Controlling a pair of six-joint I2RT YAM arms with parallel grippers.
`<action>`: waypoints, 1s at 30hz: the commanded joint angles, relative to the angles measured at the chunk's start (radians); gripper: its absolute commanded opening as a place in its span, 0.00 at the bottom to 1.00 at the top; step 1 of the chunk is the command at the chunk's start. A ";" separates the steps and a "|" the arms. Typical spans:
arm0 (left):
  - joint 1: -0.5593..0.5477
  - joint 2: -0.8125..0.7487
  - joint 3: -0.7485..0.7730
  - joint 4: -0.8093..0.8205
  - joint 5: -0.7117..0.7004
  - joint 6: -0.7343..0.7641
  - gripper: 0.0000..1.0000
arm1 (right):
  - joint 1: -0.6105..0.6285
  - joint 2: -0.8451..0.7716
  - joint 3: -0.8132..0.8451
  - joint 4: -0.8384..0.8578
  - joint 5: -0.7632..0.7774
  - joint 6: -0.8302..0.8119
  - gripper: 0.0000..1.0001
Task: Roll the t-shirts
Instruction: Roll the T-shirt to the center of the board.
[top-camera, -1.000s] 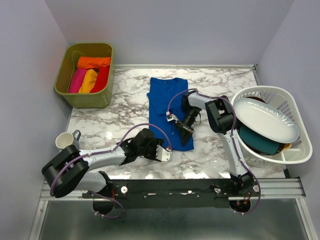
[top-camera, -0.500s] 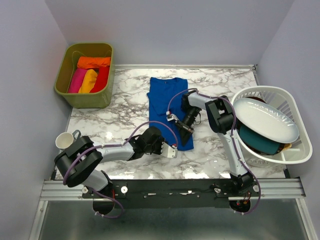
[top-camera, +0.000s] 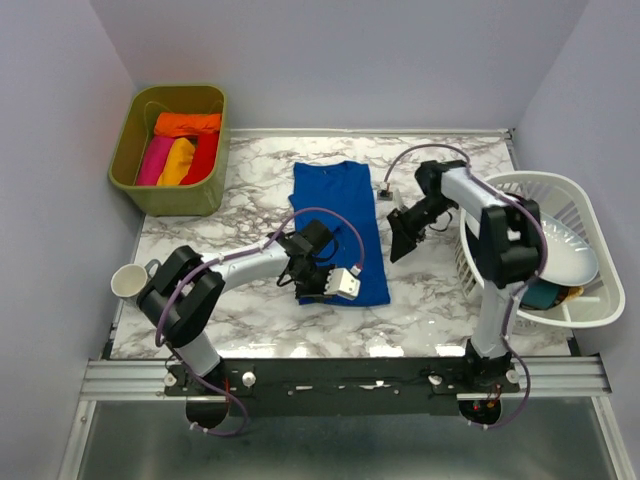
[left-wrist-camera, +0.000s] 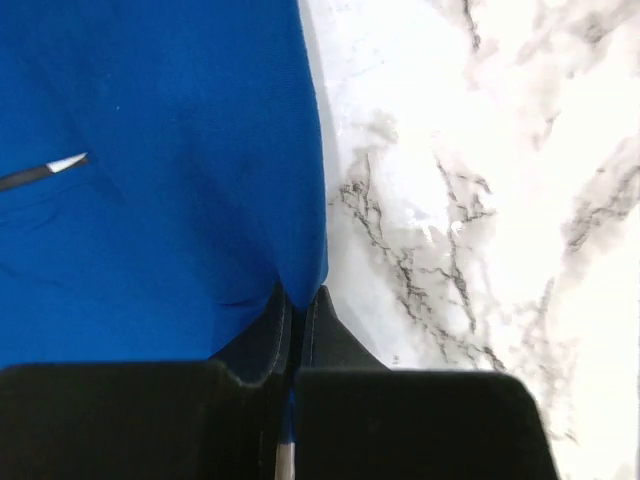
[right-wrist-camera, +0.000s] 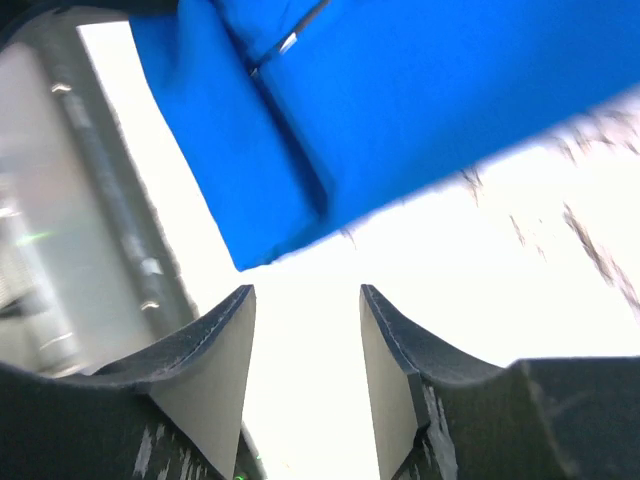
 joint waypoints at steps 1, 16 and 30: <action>0.074 0.124 0.093 -0.297 0.244 -0.017 0.00 | -0.026 -0.422 -0.339 0.508 0.055 -0.073 0.55; 0.215 0.325 0.332 -0.551 0.443 0.084 0.02 | 0.403 -0.959 -1.054 1.236 0.237 -0.299 0.63; 0.271 0.382 0.395 -0.636 0.509 0.127 0.03 | 0.544 -0.804 -1.028 1.279 0.387 -0.293 0.69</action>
